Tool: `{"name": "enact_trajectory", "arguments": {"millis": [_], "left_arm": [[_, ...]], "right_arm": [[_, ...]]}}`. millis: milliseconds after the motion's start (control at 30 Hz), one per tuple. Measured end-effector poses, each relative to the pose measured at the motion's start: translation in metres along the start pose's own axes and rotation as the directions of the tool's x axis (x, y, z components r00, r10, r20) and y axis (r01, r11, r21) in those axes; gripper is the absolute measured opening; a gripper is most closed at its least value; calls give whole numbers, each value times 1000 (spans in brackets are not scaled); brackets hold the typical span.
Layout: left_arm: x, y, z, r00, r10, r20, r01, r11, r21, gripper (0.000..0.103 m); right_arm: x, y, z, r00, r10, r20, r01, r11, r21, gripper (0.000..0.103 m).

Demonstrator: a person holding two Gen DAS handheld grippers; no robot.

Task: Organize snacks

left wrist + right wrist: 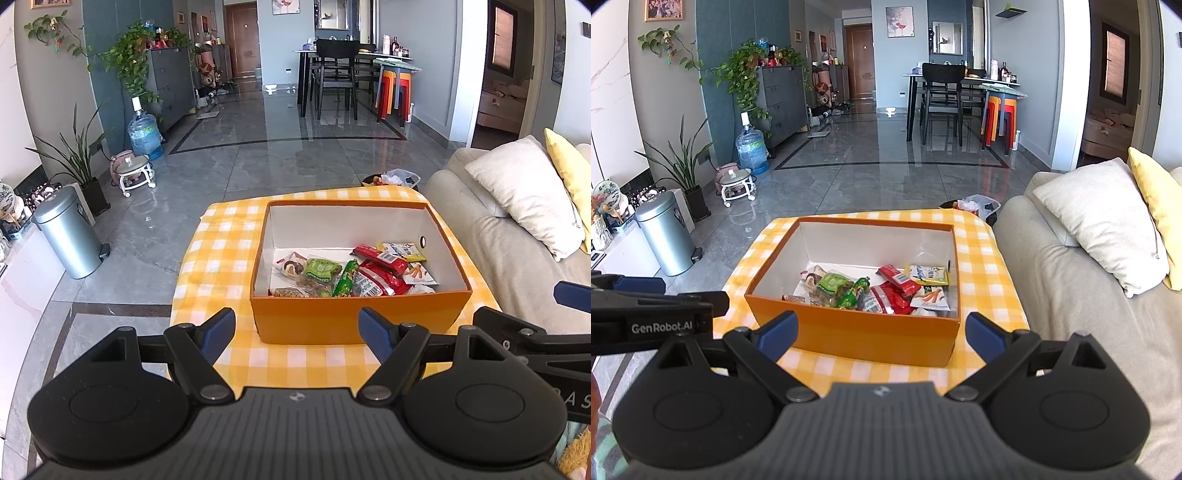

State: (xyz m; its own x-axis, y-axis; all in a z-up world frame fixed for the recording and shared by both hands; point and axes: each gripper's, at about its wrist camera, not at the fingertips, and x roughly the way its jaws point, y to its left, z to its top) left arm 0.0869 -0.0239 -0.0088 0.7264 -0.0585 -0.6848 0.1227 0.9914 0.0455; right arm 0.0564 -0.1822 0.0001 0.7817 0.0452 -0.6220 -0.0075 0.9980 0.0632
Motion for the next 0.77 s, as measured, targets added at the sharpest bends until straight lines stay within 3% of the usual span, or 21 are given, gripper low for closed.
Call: {"name": "enact_trajectory", "arguments": {"millis": [767], "left_arm": [[-4, -3, 3, 999, 14, 34, -15, 1000, 25, 89]], "right_arm": [[8, -1, -3, 1000, -6, -14, 6, 1000, 2, 94]]}}
